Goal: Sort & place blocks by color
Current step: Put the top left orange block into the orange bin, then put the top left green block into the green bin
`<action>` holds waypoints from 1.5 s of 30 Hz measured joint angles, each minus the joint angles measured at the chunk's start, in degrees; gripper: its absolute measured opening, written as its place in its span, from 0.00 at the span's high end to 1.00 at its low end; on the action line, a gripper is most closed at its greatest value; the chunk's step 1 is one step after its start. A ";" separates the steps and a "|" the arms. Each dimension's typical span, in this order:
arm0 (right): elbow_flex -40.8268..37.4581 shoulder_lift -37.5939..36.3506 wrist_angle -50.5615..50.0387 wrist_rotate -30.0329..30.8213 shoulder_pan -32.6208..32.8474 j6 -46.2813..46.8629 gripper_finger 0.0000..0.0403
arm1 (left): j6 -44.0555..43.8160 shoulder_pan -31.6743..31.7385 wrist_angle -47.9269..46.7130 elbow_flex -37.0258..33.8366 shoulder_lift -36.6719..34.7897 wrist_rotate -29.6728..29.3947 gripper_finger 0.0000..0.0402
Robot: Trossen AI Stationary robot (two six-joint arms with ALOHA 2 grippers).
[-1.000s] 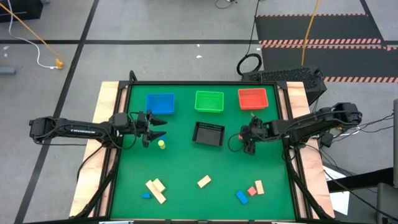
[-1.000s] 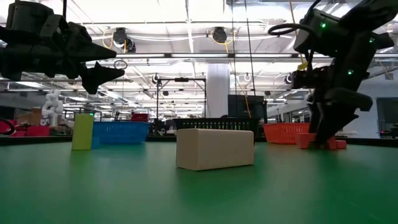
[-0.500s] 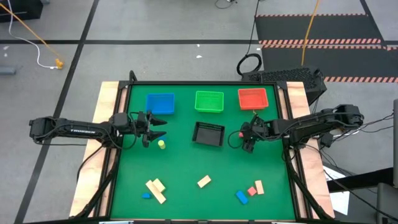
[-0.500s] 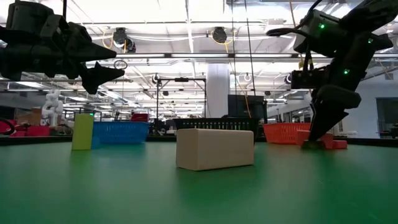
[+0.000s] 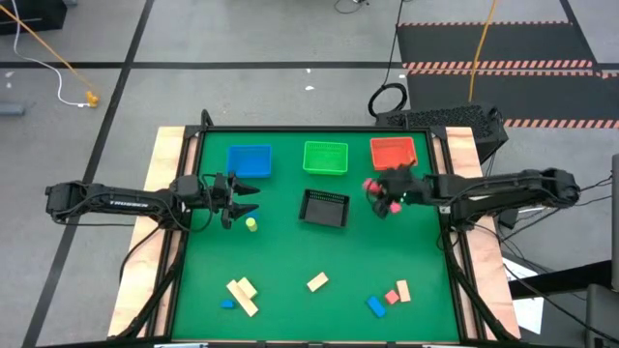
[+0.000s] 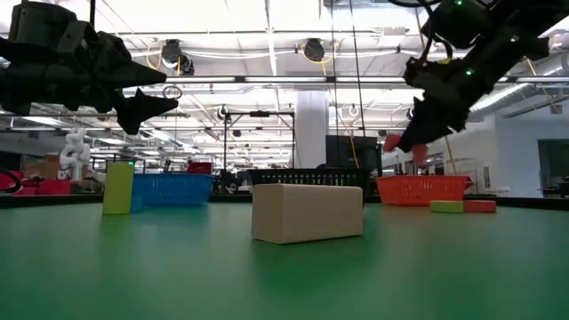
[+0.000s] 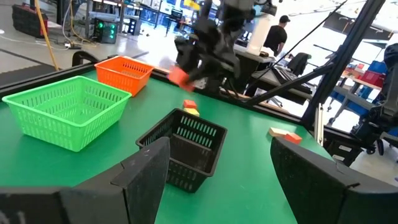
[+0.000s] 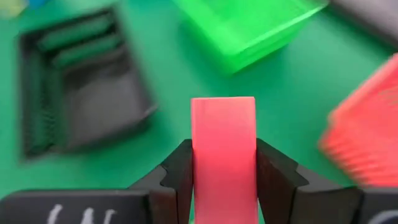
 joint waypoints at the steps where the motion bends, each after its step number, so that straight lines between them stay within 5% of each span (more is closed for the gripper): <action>1: 0.00 -0.61 0.39 2.23 -1.41 -0.99 0.72 | 0.00 0.00 0.00 0.00 0.00 0.02 0.31; 6: 0.00 -1.43 2.08 11.00 -10.31 -3.92 0.72 | 0.01 0.02 0.00 0.02 0.00 0.00 0.31; 14: 0.00 0.44 3.61 11.22 -22.59 -4.30 0.70 | 0.00 0.02 0.01 0.01 0.00 0.02 0.31; 21: 0.00 1.79 4.02 11.18 -25.57 -4.57 0.52 | 0.01 0.01 0.02 0.01 0.00 0.01 0.31; 31: 0.00 0.86 4.28 10.95 -24.81 -5.83 0.39 | 0.01 0.00 0.01 0.01 0.00 0.00 0.31; 45: 0.02 -9.49 15.44 -18.57 -17.40 -5.16 0.40 | 0.01 0.00 0.02 0.00 0.00 0.00 0.31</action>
